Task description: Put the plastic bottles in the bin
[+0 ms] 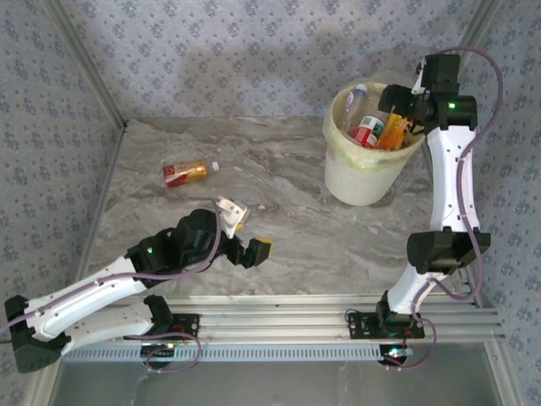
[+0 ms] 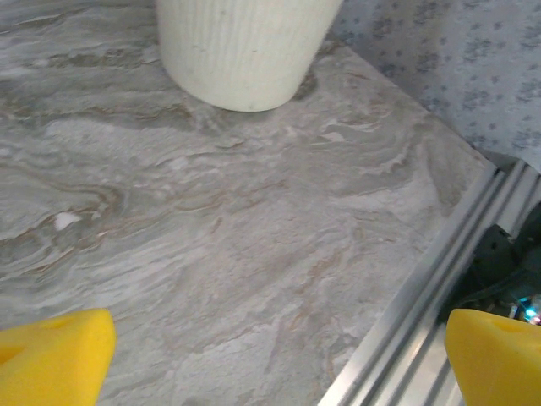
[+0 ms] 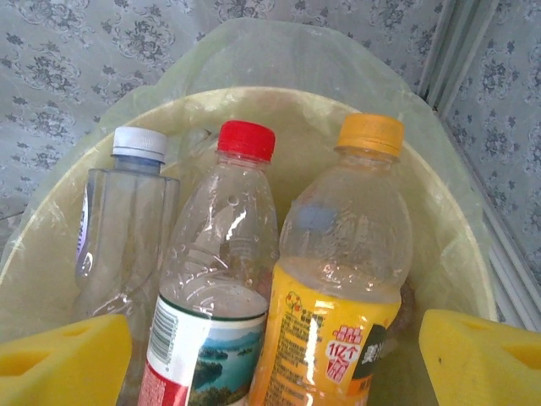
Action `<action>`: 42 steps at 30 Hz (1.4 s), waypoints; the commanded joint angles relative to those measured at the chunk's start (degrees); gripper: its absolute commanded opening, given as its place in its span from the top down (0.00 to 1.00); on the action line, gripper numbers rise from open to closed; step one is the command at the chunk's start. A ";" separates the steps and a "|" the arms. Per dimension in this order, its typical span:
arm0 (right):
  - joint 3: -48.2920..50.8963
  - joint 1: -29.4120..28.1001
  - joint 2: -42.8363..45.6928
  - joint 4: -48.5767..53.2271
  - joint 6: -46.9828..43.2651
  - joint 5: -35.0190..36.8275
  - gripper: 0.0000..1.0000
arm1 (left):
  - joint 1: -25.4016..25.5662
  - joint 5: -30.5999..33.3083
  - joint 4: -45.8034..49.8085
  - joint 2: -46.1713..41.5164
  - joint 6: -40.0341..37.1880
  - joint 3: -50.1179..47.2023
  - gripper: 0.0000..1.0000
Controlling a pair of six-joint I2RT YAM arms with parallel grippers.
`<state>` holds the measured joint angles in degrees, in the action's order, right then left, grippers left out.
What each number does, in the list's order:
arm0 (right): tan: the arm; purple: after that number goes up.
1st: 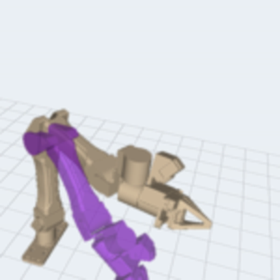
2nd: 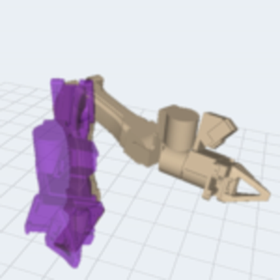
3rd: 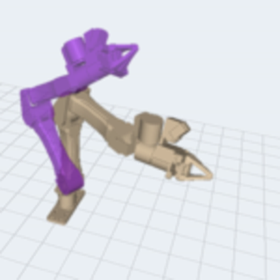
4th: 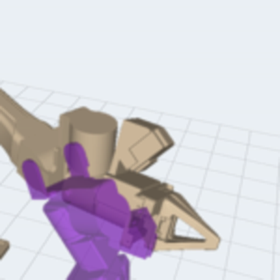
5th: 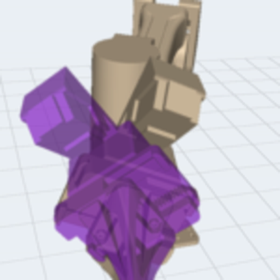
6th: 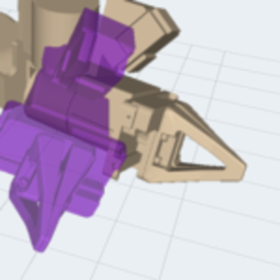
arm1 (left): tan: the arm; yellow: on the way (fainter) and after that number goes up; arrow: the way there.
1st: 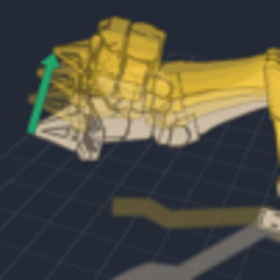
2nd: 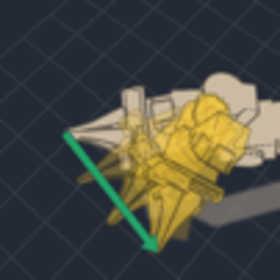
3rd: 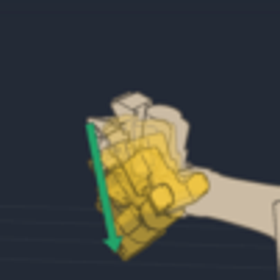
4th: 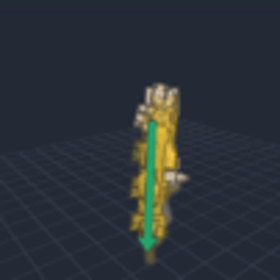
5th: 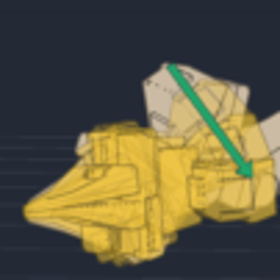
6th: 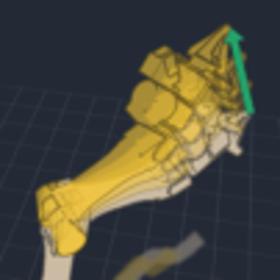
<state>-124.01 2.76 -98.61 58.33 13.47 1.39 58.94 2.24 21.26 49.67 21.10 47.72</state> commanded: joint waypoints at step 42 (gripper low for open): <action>74.84 -42.10 59.61 -25.13 19.92 -1.55 0.00 | -52.39 -10.83 15.43 44.13 26.92 32.40 0.02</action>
<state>-50.33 -36.84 -38.89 35.75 31.48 -4.43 7.70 -8.54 35.07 90.48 40.73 75.90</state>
